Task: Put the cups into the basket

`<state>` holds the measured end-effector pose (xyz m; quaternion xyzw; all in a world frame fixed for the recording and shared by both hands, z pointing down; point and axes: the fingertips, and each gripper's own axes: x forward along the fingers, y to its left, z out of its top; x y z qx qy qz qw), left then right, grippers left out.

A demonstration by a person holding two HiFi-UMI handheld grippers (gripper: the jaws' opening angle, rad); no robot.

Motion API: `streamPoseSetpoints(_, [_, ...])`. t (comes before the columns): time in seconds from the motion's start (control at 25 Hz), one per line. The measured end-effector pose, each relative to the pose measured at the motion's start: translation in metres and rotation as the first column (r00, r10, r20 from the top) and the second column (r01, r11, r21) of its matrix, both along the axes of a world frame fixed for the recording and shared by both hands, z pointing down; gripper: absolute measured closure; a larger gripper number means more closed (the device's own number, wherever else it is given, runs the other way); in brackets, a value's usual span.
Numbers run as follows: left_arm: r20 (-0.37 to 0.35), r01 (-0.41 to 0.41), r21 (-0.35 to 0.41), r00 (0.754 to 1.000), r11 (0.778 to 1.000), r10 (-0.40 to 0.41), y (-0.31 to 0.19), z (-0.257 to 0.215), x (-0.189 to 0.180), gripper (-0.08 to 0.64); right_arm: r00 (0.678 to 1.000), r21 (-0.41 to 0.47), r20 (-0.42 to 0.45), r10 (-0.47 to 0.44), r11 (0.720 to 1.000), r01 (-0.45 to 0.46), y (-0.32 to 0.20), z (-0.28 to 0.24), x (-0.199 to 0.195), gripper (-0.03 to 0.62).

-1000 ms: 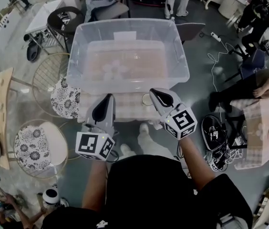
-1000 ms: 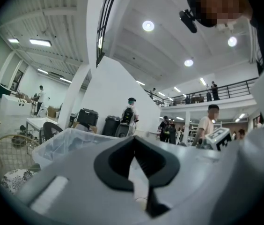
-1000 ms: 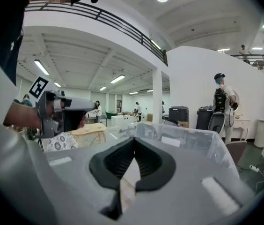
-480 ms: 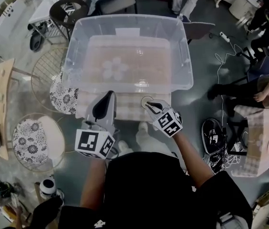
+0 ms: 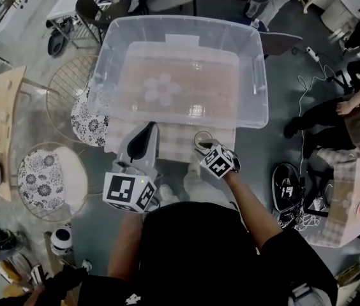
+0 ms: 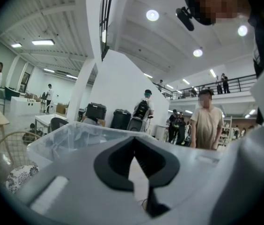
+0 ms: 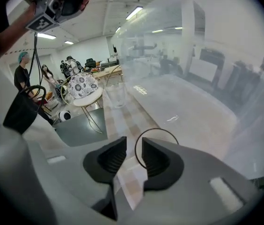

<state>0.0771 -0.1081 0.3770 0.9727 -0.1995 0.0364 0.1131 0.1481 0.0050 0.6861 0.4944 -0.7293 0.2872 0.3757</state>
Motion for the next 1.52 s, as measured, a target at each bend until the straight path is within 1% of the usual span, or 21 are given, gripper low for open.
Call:
streamPoseSetpoints(0.2, [0.01,0.009,-0.008,1.0,1.0,-0.009,-0.002,0.004,-0.003,0.554,0.999,-0.086,-0.043,-0.029,0.996,0.025,0.001,0.023,-0.003,0.479])
streamPoseSetpoints(0.4, [0.015,0.017,-0.016,1.0,1.0,-0.017,-0.004,0.008,-0.007,0.554,0.991,-0.172,-0.105,-0.082,0.983,0.063,-0.004,0.04,-0.005,0.479])
streamPoseSetpoints(0.6, [0.017,0.021,-0.023,1.0,1.0,-0.021,-0.005,0.009,-0.01,0.554,0.985,-0.25,-0.147,-0.092,0.967,0.053,-0.008,0.046,-0.004,0.481])
streamPoseSetpoints(0.64, [0.018,0.022,-0.025,1.0,0.999,-0.021,-0.006,0.01,-0.011,0.554,0.983,-0.267,-0.157,-0.095,0.962,0.051,-0.009,0.048,-0.005,0.501])
streamPoseSetpoints(0.76, [0.018,0.021,-0.029,1.0,0.999,-0.02,-0.006,0.011,-0.012,0.554,0.984,-0.301,-0.16,-0.074,0.953,0.023,-0.01,0.049,-0.002,0.528])
streamPoseSetpoints(0.84, [0.018,0.023,-0.031,1.0,0.999,-0.023,-0.007,0.012,-0.013,0.554,0.987,-0.303,-0.151,-0.054,0.953,0.006,-0.01,0.048,0.0,0.543])
streamPoseSetpoints(0.92, [0.018,0.027,-0.033,0.999,0.999,-0.026,-0.008,0.013,-0.014,0.554,0.985,-0.299,-0.16,-0.064,0.954,0.014,-0.008,0.048,0.002,0.554])
streamPoseSetpoints(1.04, [0.017,0.027,-0.034,0.999,0.999,-0.027,-0.01,0.014,-0.015,0.554,0.982,-0.293,-0.169,-0.083,0.956,0.03,-0.007,0.049,0.003,0.555])
streamPoseSetpoints(1.16, [0.014,0.022,-0.033,1.0,0.999,-0.021,-0.012,0.014,-0.015,0.554,0.986,-0.287,-0.154,-0.066,0.958,0.019,-0.008,0.046,0.002,0.557])
streamPoseSetpoints(1.32, [0.008,0.016,-0.032,1.0,0.999,-0.016,-0.013,0.01,-0.013,0.554,0.991,-0.255,-0.128,-0.046,0.967,0.011,-0.005,0.035,-0.003,0.557])
streamPoseSetpoints(1.52, [0.002,0.006,-0.034,1.0,0.999,-0.006,-0.015,0.01,-0.012,0.554,0.992,-0.202,-0.118,-0.052,0.979,0.027,-0.003,0.013,-0.009,0.557])
